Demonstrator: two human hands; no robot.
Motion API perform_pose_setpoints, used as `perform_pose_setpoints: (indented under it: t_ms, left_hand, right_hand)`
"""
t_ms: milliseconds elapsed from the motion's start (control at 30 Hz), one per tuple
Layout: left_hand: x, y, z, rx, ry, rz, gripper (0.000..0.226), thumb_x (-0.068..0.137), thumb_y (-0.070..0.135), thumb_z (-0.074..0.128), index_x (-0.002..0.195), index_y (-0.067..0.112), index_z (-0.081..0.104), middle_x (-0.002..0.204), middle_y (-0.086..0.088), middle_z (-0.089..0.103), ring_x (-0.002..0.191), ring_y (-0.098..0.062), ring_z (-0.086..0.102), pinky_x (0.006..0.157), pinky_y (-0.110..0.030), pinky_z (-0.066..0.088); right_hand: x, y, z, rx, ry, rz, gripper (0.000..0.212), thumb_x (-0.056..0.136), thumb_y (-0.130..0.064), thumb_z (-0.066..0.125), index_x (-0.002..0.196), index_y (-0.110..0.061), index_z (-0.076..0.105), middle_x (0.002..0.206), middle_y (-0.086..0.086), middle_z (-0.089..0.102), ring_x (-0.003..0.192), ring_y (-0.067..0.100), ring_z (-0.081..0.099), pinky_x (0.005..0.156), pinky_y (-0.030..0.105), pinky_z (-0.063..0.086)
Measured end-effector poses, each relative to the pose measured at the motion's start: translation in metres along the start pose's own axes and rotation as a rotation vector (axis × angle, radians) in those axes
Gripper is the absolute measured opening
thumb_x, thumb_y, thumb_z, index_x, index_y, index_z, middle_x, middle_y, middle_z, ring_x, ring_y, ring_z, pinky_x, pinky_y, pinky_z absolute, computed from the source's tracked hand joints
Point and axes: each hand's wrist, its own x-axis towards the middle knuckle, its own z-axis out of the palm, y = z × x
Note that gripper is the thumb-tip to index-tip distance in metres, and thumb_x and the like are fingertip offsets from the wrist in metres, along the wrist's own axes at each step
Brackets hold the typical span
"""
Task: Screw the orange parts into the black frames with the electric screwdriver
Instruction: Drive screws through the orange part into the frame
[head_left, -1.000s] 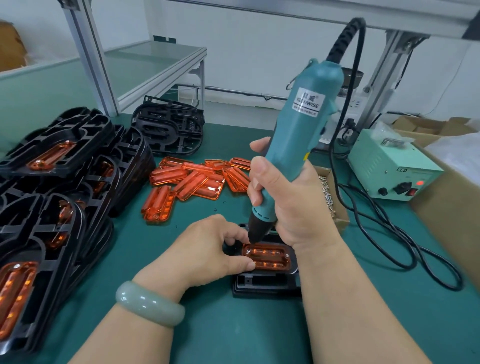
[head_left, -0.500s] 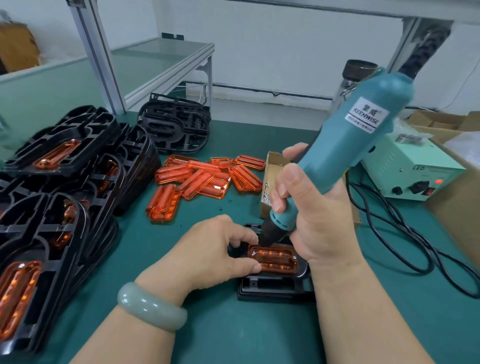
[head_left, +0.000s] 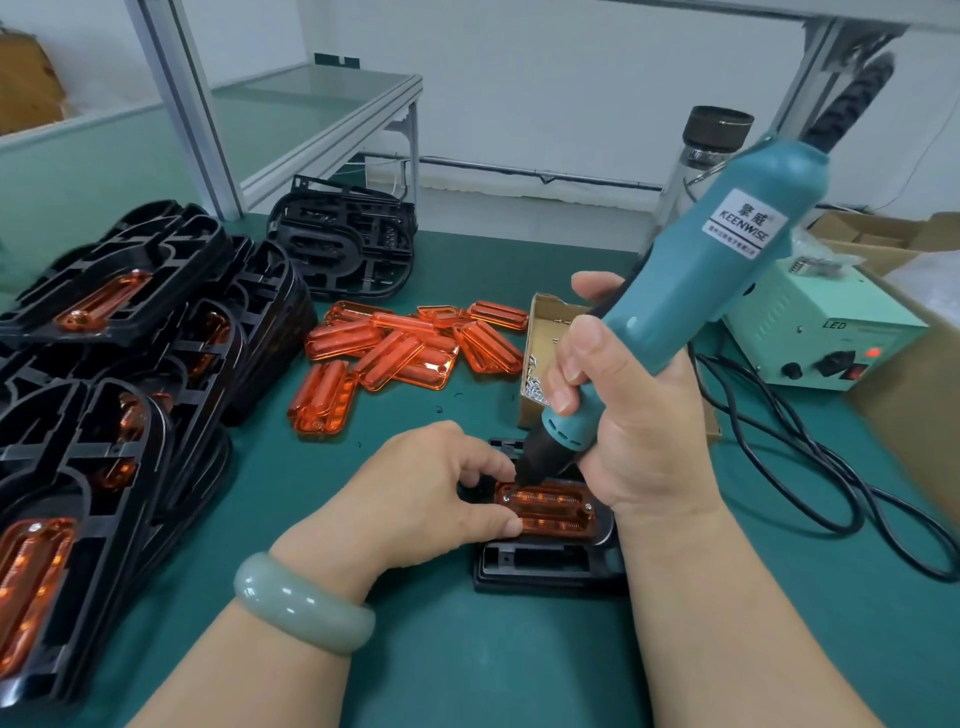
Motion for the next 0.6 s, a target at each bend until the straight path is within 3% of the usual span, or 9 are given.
perform_pose_setpoints:
  t_ms: [367, 600]
  left_hand:
    - [0.0014, 0.0013, -0.0003, 0.010, -0.009, -0.008, 0.042, 0.065, 0.052, 0.077, 0.106, 0.044, 0.067, 0.082, 0.017, 0.049, 0.078, 0.001, 0.050, 0.076, -0.024, 0.044]
    - [0.0012, 0.0010, 0.0003, 0.022, -0.001, -0.004, 0.042, 0.065, 0.053, 0.077, 0.105, 0.045, 0.066, 0.081, 0.016, 0.050, 0.077, -0.001, 0.050, 0.074, -0.023, 0.043]
  right_hand:
    - [0.0015, 0.0023, 0.0010, 0.046, 0.048, 0.024, 0.010, 0.081, -0.007, 0.056, 0.088, -0.015, 0.055, 0.053, -0.004, 0.047, 0.043, 0.012, 0.042, 0.048, 0.022, 0.039]
    - [0.0005, 0.0023, -0.0010, 0.057, 0.054, 0.014, 0.018, 0.083, -0.009, 0.057, 0.099, -0.017, 0.060, 0.057, -0.004, 0.047, 0.045, 0.012, 0.043, 0.049, 0.023, 0.038]
